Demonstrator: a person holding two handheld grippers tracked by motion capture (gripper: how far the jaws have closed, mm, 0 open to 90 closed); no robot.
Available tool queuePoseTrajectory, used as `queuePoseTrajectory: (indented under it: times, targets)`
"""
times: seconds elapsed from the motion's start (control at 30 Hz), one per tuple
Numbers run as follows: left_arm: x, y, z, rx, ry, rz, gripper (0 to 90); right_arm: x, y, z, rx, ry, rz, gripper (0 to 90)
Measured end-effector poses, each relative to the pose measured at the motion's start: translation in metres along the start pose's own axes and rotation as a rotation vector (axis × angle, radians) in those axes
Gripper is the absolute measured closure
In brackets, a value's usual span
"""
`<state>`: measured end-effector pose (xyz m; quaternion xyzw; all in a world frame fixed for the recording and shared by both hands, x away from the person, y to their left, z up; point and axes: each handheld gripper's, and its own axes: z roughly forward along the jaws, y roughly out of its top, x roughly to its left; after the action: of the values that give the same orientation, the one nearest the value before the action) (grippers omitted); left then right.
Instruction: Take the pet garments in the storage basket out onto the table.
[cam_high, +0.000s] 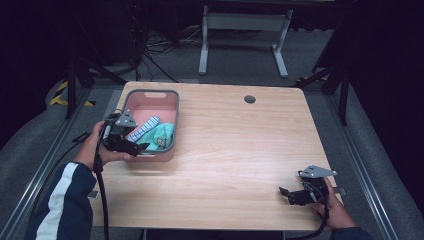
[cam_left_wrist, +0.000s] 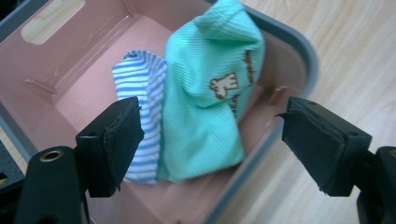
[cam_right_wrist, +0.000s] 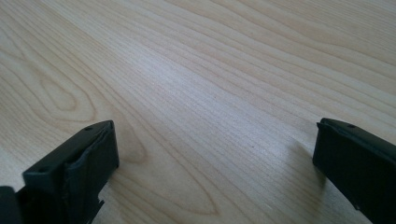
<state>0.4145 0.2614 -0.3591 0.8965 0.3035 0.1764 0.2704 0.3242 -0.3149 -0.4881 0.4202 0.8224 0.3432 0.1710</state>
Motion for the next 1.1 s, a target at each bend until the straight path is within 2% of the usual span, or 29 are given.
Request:
queuePoseTrajectory:
  times: [0.03,0.07,0.13,0.17,0.23,0.33,0.4,0.5,0.53,0.63,0.67,0.7,0.73,0.8,0.83,0.87,0.9,1.1]
  targets:
    - [0.007,0.006,0.009,0.038,-0.008,-0.005,20.4,0.0,0.0,0.0,0.0,0.0,0.0,0.4]
    - [0.009,0.01,0.014,0.055,-0.002,-0.001,20.0,0.0,0.0,0.0,0.0,0.0,0.0,0.4]
    - [0.014,0.016,0.022,0.097,-0.014,0.004,19.3,0.0,0.0,0.0,0.0,-0.001,-0.001,0.4]
    - [0.014,0.016,0.022,0.097,-0.014,0.004,19.1,0.0,0.0,0.0,0.0,0.0,-0.001,0.5]
    - [0.019,0.025,0.034,0.139,-0.025,0.015,18.8,0.0,0.0,0.0,0.0,-0.001,-0.002,0.5]
    - [0.023,0.03,0.044,0.182,-0.047,0.02,18.6,0.0,0.0,0.0,0.0,-0.001,-0.002,0.4]
    - [0.025,0.031,0.05,0.186,-0.06,0.009,18.6,0.0,0.0,0.0,0.0,-0.001,-0.002,0.4]
    - [0.03,0.032,0.066,0.251,-0.082,0.013,18.2,0.0,0.0,0.0,0.0,0.0,-0.001,0.4]
    - [0.03,0.032,0.066,0.251,-0.082,0.013,18.3,0.0,0.0,0.0,0.0,0.0,-0.002,0.4]
    - [0.033,0.031,0.082,0.306,-0.101,0.005,18.3,0.0,0.0,0.0,0.0,0.0,-0.001,0.4]
    - [0.033,0.031,0.082,0.306,-0.101,0.005,17.7,0.0,0.0,0.0,0.0,0.0,-0.001,0.4]
    - [0.034,0.031,0.089,0.321,-0.111,-0.005,16.8,0.0,0.0,0.0,0.0,0.0,-0.001,0.4]
    - [0.034,0.031,0.089,0.321,-0.111,-0.005,17.0,0.0,0.0,0.0,0.0,0.0,-0.001,0.4]
    - [0.035,0.031,0.098,0.353,-0.114,0.007,17.1,0.0,0.0,0.0,0.0,0.0,-0.001,0.4]
    - [0.035,0.031,0.102,0.373,-0.116,0.0,17.0,0.0,0.0,0.0,0.0,0.0,-0.001,0.4]
    - [0.035,0.03,0.109,0.407,-0.118,-0.001,16.3,0.0,0.0,0.0,0.0,0.0,-0.001,0.4]
    - [0.035,0.03,0.109,0.407,-0.118,-0.001,15.5,0.0,0.0,0.0,0.0,0.0,-0.002,0.4]
    - [0.034,0.034,0.128,0.495,-0.117,0.011,14.4,0.0,0.0,0.0,0.0,0.001,-0.002,0.4]
